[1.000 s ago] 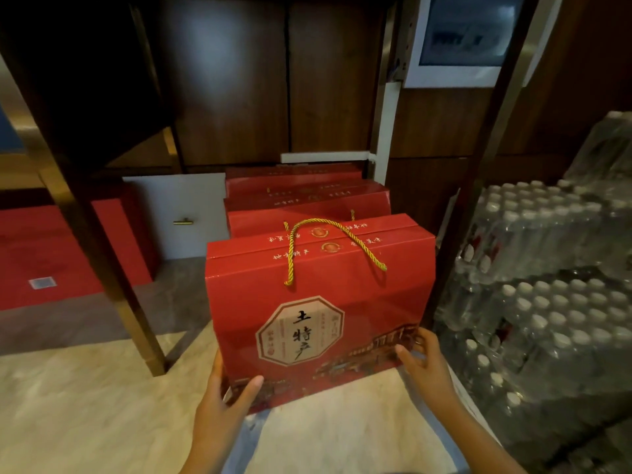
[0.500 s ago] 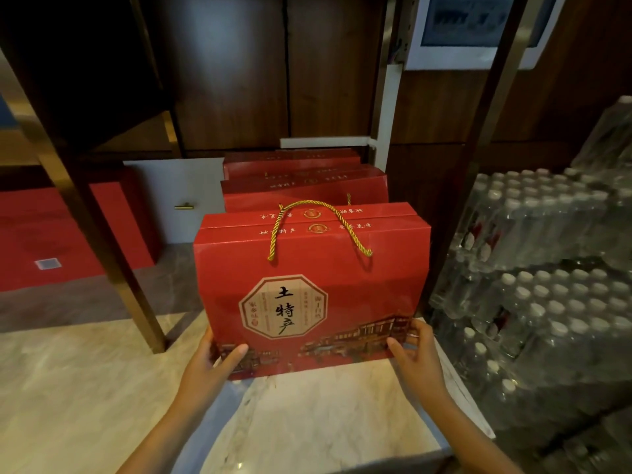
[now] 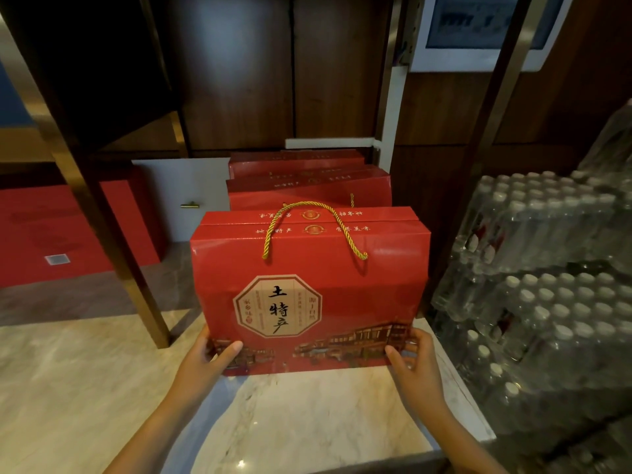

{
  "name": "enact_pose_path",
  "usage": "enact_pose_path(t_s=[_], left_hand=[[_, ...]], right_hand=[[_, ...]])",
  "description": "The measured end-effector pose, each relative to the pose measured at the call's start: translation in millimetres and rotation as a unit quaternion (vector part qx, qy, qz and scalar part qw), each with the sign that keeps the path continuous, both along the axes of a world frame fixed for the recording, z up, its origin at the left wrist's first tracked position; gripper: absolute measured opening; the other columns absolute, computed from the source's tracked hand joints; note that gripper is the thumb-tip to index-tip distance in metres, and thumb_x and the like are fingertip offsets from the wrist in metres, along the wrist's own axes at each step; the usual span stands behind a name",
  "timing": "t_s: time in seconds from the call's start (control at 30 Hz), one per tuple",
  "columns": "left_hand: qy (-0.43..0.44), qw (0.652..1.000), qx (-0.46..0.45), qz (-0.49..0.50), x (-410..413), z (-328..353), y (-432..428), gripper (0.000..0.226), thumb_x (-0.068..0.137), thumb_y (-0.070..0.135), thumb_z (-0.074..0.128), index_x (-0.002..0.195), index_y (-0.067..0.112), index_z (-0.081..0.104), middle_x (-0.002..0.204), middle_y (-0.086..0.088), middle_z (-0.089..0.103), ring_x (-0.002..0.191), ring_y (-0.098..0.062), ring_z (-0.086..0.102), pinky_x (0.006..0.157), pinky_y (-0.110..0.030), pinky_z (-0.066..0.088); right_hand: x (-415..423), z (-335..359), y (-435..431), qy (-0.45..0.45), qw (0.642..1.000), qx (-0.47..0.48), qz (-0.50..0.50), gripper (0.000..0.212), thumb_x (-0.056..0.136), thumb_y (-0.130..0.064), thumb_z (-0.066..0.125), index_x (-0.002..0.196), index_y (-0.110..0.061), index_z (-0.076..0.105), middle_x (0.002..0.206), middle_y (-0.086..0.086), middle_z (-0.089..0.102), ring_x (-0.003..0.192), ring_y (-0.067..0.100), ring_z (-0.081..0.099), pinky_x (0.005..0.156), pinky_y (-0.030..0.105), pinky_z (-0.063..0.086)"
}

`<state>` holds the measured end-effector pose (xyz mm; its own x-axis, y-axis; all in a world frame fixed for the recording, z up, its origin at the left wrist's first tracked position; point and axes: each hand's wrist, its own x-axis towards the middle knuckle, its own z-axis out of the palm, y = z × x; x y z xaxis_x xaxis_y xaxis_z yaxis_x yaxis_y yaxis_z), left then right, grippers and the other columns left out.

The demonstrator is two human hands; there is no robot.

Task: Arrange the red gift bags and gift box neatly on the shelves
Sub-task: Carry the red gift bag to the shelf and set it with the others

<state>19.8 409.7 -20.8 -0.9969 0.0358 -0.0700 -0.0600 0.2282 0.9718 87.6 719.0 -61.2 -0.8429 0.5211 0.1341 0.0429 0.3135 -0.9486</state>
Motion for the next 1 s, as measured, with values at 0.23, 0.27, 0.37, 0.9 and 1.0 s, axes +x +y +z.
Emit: enact_pose_path(t_s=[0.23,0.27,0.37,0.9,1.0], left_hand=[[0.006,1.000,0.006,-0.014,4,3,-2,0.064,0.077,0.039,0.063,0.136,0.028,0.041,0.122,0.006,0.061,0.114,-0.020,0.058,0.095,-0.040,0.050],[0.003,1.000,0.003,-0.015,4,4,-2,0.068,0.074,0.043,0.062,0.136,0.029,0.040,0.123,0.006,0.060,0.114,-0.020,0.058,0.095,-0.040,0.050],[0.004,1.000,-0.001,-0.019,2,5,-4,0.063,0.071,0.046,0.062,0.129,0.037,0.041,0.119,0.010,0.060,0.112,-0.019,0.058,0.093,-0.038,0.050],[0.083,0.988,0.132,-0.003,-52,105,-76,0.062,0.069,0.050,0.056,0.130,0.038,0.048,0.133,-0.004,0.056,0.122,-0.022,0.053,0.105,-0.041,0.038],[0.143,0.983,0.111,-0.001,-81,154,-68,0.061,0.068,0.050,0.059,0.126,0.032,0.053,0.116,0.003,0.062,0.115,-0.016,0.058,0.101,-0.039,0.041]], right_hand=[[2,4,-1,-0.002,1.000,0.016,0.005,0.039,0.086,-0.019,0.061,0.119,-0.024,0.041,0.105,-0.017,0.053,0.093,-0.001,0.056,0.067,0.015,0.044],[2,5,-1,-0.003,1.000,0.019,0.004,0.038,0.086,-0.019,0.061,0.119,-0.024,0.041,0.104,-0.018,0.053,0.092,-0.001,0.056,0.067,0.015,0.044],[1,6,0,-0.005,1.000,0.027,0.001,0.037,0.086,-0.019,0.061,0.118,-0.024,0.042,0.103,-0.023,0.052,0.093,-0.001,0.056,0.071,0.018,0.047],[-33,106,37,0.022,0.998,0.059,0.008,0.020,0.097,-0.012,0.041,0.112,-0.015,0.053,0.097,-0.003,0.061,0.091,0.016,0.061,0.083,0.031,0.050],[-59,164,42,0.053,0.996,0.062,0.030,0.019,0.096,-0.024,0.042,0.103,-0.026,0.060,0.102,-0.002,0.063,0.094,0.014,0.059,0.083,0.029,0.048]])
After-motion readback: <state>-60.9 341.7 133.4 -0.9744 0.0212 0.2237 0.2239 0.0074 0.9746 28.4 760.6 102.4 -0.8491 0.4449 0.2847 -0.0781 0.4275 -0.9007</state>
